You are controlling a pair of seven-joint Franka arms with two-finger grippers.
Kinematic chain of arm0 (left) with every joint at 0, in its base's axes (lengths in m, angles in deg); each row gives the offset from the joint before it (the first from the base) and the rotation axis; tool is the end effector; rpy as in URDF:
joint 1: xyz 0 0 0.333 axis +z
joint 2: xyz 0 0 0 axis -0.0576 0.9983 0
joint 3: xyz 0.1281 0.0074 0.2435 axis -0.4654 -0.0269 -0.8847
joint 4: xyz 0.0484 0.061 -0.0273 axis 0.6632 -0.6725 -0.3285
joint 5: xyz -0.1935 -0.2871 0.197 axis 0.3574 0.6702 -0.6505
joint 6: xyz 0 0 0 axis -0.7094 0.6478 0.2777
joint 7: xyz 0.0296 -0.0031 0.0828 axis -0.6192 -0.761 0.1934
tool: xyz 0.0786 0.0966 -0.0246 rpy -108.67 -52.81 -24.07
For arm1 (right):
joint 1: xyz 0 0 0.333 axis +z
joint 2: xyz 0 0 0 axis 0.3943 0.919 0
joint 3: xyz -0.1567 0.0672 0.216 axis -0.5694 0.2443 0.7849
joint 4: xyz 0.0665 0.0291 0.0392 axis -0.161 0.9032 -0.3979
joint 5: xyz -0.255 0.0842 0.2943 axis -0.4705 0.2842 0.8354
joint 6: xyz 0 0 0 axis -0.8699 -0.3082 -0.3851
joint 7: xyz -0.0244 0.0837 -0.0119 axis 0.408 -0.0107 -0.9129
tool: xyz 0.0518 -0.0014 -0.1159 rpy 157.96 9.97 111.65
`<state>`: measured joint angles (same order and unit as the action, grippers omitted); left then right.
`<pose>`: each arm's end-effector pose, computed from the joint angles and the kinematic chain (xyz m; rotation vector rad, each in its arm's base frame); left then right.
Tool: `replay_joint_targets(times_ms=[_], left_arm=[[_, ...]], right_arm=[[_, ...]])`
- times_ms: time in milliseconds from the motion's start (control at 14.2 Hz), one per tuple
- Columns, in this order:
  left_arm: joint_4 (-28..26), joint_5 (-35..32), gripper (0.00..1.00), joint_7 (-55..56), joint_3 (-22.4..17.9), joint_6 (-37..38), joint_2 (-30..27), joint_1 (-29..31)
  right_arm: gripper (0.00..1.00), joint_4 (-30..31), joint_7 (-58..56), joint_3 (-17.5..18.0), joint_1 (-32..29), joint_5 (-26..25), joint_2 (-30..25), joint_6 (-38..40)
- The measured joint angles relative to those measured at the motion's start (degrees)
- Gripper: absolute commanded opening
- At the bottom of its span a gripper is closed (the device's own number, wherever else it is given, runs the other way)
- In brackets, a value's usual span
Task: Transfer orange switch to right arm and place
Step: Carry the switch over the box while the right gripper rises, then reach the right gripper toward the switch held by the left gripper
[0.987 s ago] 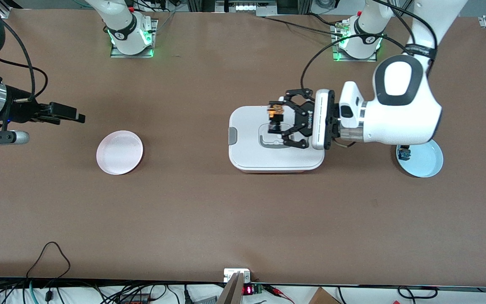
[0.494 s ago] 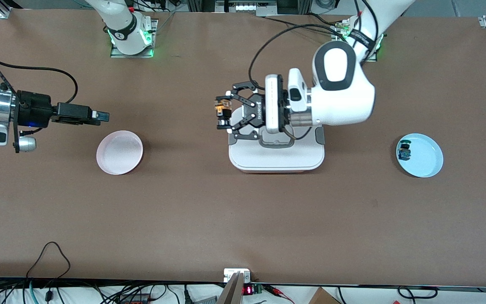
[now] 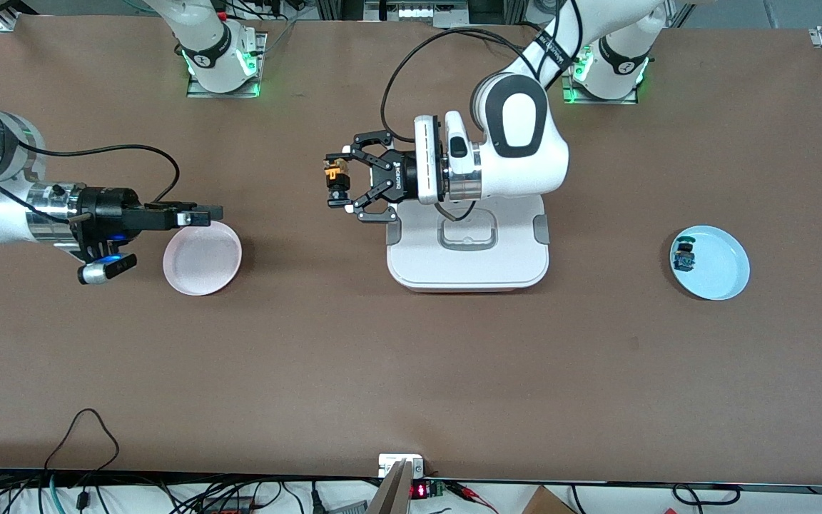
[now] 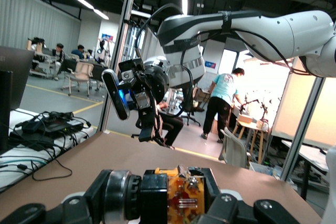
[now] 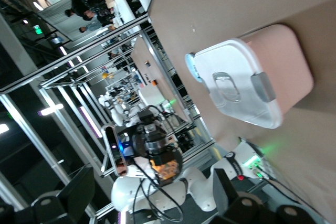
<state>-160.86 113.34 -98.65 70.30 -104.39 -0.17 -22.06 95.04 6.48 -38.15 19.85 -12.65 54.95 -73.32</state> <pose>0.5177 -0.4858 0.3667 1.3852 -0.9761 1.0941 0.6065 0.1055 0.3930 -1.7475 0.3865 0.4359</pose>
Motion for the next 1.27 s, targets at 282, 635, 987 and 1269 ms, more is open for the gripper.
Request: replay_joint_targets(times_ms=[282, 635, 987, 1269], left_arm=[[0.49, 1.95, 0.00, -0.86, -0.05, 0.00, 0.09, -0.58], [0.86, 2.51, 0.00, -0.85, -0.24, 0.00, 0.21, -0.58], [1.17, 2.52, 0.00, -0.85, -0.39, 0.00, 0.80, -0.57], [1.40, 2.53, 0.00, -0.85, -0.42, 0.00, 0.79, -0.57]], right_arm=[[1.00, 1.36, 0.06, 0.32, 2.61, 1.20, 0.34, 0.53], [1.00, 2.74, 0.06, 0.47, 6.79, 2.17, 0.30, 0.97], [1.00, 3.14, 0.06, 0.35, 7.65, 5.57, 0.25, 5.27], [1.00, 4.72, -0.68, 0.32, 7.86, 7.83, 0.28, 5.97]])
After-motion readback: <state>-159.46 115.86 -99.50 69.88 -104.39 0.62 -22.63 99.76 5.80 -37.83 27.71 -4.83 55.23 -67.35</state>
